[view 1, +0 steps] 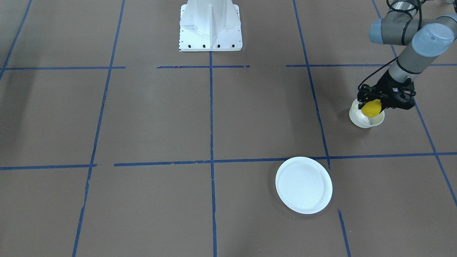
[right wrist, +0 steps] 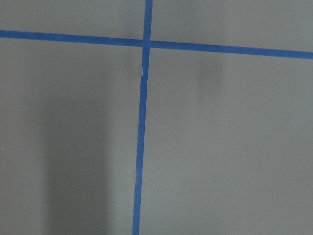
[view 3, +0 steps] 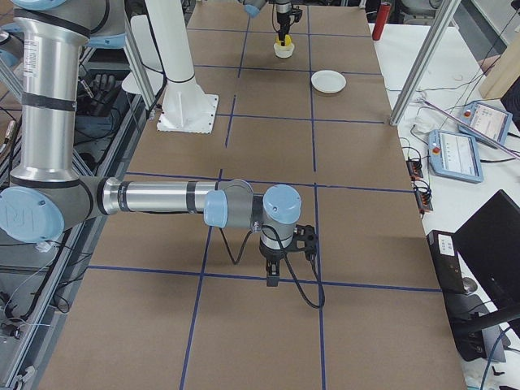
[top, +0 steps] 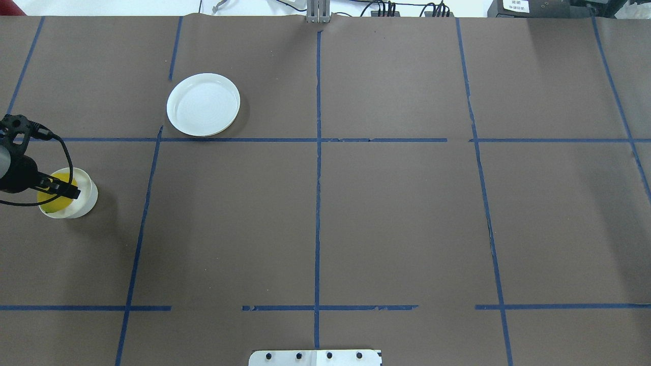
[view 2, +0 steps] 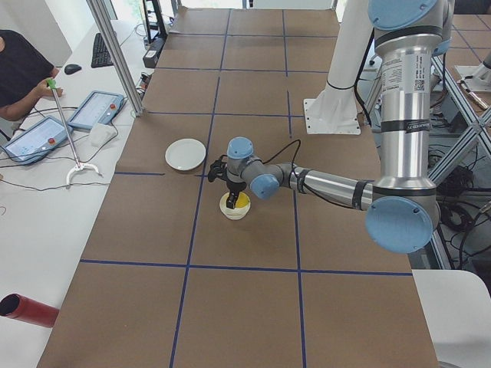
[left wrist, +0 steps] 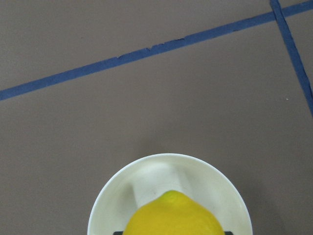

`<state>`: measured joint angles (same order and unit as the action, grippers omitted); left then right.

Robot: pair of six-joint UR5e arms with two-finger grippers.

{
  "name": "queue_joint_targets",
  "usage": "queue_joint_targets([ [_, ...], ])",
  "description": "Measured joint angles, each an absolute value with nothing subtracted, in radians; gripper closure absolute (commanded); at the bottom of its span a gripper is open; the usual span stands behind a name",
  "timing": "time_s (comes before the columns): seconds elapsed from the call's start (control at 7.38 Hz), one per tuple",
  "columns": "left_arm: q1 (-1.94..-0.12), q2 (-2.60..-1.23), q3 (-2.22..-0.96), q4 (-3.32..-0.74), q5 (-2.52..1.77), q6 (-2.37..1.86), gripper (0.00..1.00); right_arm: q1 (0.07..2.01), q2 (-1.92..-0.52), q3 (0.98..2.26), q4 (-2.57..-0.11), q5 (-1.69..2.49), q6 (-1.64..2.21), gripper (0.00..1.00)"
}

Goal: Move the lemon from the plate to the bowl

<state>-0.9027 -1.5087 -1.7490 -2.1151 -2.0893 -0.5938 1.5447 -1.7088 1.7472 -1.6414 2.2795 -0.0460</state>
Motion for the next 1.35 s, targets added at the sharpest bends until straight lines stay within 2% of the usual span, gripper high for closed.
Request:
queue_joint_targets([
  [0.14, -0.901, -1.514, -1.746, -2.115, -2.089, -0.591, 0.16, 1.545, -1.709, 1.747, -1.641, 2.279, -0.046, 0.0],
  [0.27, -0.901, -1.519, -1.741, -2.115, -2.089, -0.589, 0.01, 1.545, -1.709, 1.747, -1.641, 2.279, -0.046, 0.0],
  [0.81, -0.93, -1.517, -1.734, -2.114, -2.097, -0.546, 0.01, 1.545, -1.709, 1.747, -1.641, 2.279, -0.046, 0.0],
  [1.08, -1.088, -1.486, -1.727, -2.106, -2.138, -0.354, 0.01, 1.545, -1.709, 1.747, -1.641, 2.279, -0.046, 0.0],
  [1.35, -1.368, -1.454, -1.666, -2.039, -2.244, -0.048, 0.01, 1.545, -1.709, 1.747, -1.641, 2.279, -0.046, 0.0],
])
